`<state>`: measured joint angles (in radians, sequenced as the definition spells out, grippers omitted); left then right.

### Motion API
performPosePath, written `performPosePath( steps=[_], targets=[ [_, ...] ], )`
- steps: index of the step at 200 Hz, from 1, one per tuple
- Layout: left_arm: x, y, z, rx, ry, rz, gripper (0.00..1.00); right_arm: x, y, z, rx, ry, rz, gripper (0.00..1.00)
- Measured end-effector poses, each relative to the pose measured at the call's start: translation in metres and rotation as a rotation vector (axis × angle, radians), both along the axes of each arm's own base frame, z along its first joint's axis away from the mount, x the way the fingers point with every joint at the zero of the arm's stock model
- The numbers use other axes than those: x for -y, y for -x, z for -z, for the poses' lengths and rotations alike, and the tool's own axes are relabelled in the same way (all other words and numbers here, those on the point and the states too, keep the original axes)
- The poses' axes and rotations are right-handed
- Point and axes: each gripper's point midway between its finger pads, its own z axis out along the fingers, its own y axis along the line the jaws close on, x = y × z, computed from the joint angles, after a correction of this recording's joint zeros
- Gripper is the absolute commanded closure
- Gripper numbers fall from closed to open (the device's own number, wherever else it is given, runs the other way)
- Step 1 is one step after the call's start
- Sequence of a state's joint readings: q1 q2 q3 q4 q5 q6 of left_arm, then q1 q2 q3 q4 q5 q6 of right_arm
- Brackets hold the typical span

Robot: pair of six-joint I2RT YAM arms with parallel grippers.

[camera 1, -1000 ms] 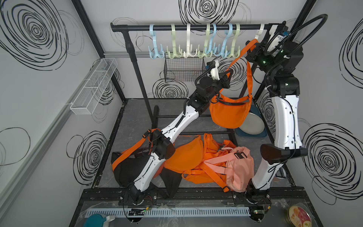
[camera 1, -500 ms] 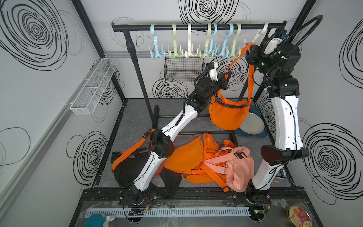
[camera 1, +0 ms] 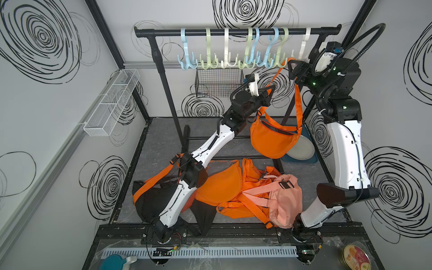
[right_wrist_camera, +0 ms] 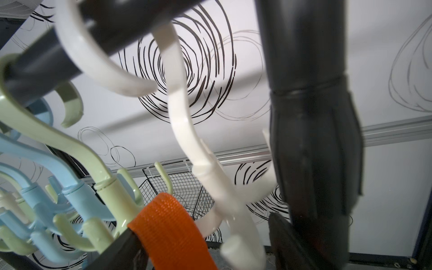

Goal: Hang the bag on a hook
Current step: Hang the bag on the hook.

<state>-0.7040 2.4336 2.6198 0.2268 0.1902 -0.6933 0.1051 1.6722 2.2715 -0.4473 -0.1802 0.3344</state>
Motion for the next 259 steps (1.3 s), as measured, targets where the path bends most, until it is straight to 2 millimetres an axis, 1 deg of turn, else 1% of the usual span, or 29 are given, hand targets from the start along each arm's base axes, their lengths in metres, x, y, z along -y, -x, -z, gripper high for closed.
performPosePath(
  steps=[47,79,97,110,122,127,151,165,189,218,259],
  targets=[
    [0.001,0.000,0.001,-0.002,-0.004,0.003,1.00,0.006,0.009,0.018,-0.033,0.016,0.026,0.20],
    [0.002,0.000,0.004,-0.012,-0.014,0.008,1.00,0.014,0.018,0.042,-0.058,0.023,0.050,0.21],
    [0.002,0.000,0.005,-0.014,-0.018,0.011,1.00,0.016,0.020,0.054,-0.068,0.025,0.056,0.26],
    [0.003,0.001,0.006,-0.015,-0.019,0.015,1.00,0.016,0.021,0.058,-0.068,0.022,0.055,0.27],
    [0.003,0.001,0.006,-0.016,-0.022,0.017,1.00,0.015,0.020,0.059,-0.060,0.020,0.051,0.31],
    [0.003,0.001,0.007,-0.017,-0.022,0.018,1.00,0.014,0.020,0.058,-0.054,0.020,0.046,0.35],
    [0.003,0.001,0.007,-0.020,-0.021,0.019,1.00,0.011,0.020,0.047,-0.012,0.024,0.026,0.61],
    [0.003,0.001,0.007,-0.020,-0.021,0.019,1.00,0.009,0.019,0.038,0.018,0.026,0.015,0.80],
    [0.003,0.001,0.007,-0.020,-0.020,0.018,1.00,0.004,0.018,0.023,0.060,0.020,-0.009,1.00],
    [0.003,0.001,0.005,-0.022,-0.014,0.017,1.00,0.002,0.017,0.010,0.091,0.024,-0.020,1.00],
    [0.000,0.000,0.002,-0.023,0.000,0.001,1.00,0.000,0.013,-0.019,0.146,0.021,-0.031,1.00]
  ],
)
